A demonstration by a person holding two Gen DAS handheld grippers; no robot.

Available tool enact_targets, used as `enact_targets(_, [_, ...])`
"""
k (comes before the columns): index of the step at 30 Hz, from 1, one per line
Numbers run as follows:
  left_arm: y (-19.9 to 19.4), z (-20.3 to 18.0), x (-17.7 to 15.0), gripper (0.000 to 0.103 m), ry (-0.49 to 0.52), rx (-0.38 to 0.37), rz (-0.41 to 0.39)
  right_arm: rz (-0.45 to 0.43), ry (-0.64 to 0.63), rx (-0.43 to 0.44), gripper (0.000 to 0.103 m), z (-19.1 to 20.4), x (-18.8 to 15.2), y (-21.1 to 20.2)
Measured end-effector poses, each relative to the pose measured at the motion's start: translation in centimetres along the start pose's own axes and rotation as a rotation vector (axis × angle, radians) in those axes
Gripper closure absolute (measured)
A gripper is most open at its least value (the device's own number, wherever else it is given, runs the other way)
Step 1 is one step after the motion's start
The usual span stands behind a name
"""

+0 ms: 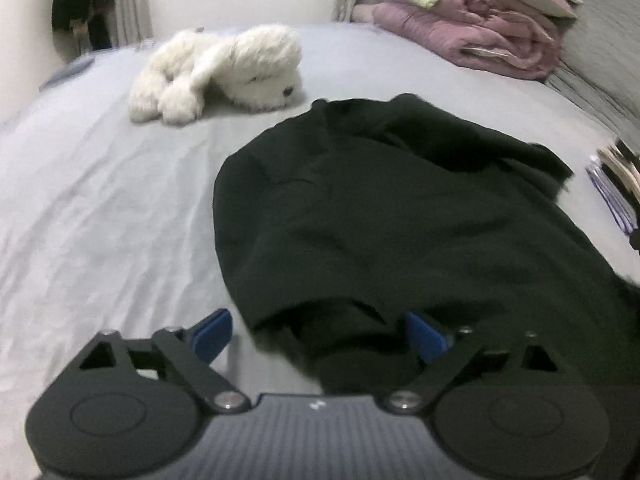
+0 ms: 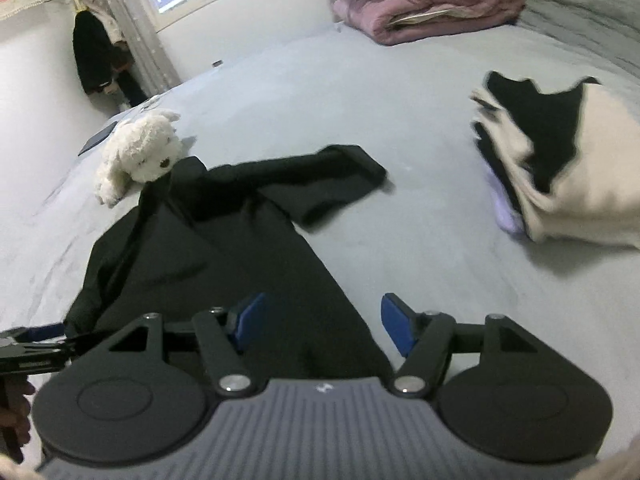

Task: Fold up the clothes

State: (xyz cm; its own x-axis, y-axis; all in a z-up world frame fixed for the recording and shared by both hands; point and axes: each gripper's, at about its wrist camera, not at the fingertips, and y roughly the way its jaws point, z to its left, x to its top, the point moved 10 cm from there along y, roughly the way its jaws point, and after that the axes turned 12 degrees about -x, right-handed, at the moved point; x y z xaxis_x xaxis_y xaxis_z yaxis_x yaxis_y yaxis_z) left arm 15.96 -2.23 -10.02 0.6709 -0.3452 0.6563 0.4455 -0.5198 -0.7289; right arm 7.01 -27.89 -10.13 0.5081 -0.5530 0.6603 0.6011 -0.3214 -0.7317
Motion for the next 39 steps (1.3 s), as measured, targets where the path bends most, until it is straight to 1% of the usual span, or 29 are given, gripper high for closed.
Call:
enact_targets(4, [1.6, 1.8, 1.4, 0.015, -0.079, -0.02, -0.003, 0.018, 0.011, 0.02, 0.035, 0.8, 2.6, 2.9])
enact_targets(9, [2.8, 3.8, 3.4, 0.021, -0.151, -0.032, -0.027, 0.039, -0.003, -0.013, 0.035, 1.3, 4.4, 7.1])
enact_targets(12, [3.5, 4.5, 4.4, 0.025, -0.171, -0.033, -0.032, 0.051, -0.002, -0.025, 0.035, 1.4, 4.8, 9.1])
enact_targets(14, [4.0, 4.8, 4.9, 0.026, -0.185, -0.031, -0.034, 0.052, 0.009, -0.026, 0.035, 1.6, 4.9, 10.2])
enact_targets(16, [4.5, 5.0, 5.4, 0.03, -0.187, -0.021, -0.041, 0.035, 0.014, -0.024, 0.035, 2.0, 4.9, 10.8])
enact_targets(17, [4.7, 5.0, 5.5, 0.034, -0.183, -0.011, -0.041, 0.023, 0.01, -0.028, 0.036, 2.1, 5.0, 11.1])
enact_targets(19, [5.1, 5.0, 5.8, 0.04, -0.18, 0.005, -0.044, -0.003, -0.016, -0.051, 0.049, 2.5, 5.2, 11.4])
enact_targets(20, [5.2, 5.1, 5.9, 0.046, -0.181, 0.008, -0.046, -0.016, -0.029, -0.062, 0.065, 2.7, 5.3, 11.5])
enact_targets(21, [5.2, 5.1, 5.9, 0.055, -0.181, 0.009, -0.05, -0.029, -0.042, -0.074, 0.078, 2.9, 5.4, 11.7])
enact_targets(22, [5.3, 5.1, 6.1, 0.061, -0.182, 0.005, -0.056, -0.04, -0.053, -0.083, 0.085, 3.1, 5.5, 11.8])
enact_targets(23, [5.3, 5.1, 6.2, 0.079, -0.185, 0.004, -0.062, -0.047, -0.063, -0.088, 0.092, 3.2, 5.7, 11.8])
enact_targets(24, [5.3, 5.4, 6.3, 0.093, -0.192, 0.009, -0.066, -0.055, -0.072, -0.092, 0.095, 3.3, 5.9, 11.8])
enact_targets(28, [5.2, 6.2, 7.1, 0.096, -0.222, -0.008, -0.091, -0.128, -0.12, -0.166, 0.096, 2.8, 7.4, 11.0])
enact_targets(34, [3.9, 7.0, 10.1, 0.096, -0.172, 0.023, -0.166, -0.219, -0.094, -0.283, 0.096, -0.4, 11.6, 9.1])
enact_targets(37, [3.3, 6.7, 12.4, 0.097, -0.143, 0.027, -0.204, -0.238, -0.072, -0.316, 0.096, -1.8, 13.3, 8.3])
enact_targets(39, [3.1, 6.1, 13.7, 0.097, -0.101, 0.039, -0.217, -0.245, -0.071, -0.322, 0.096, -2.0, 14.0, 8.0])
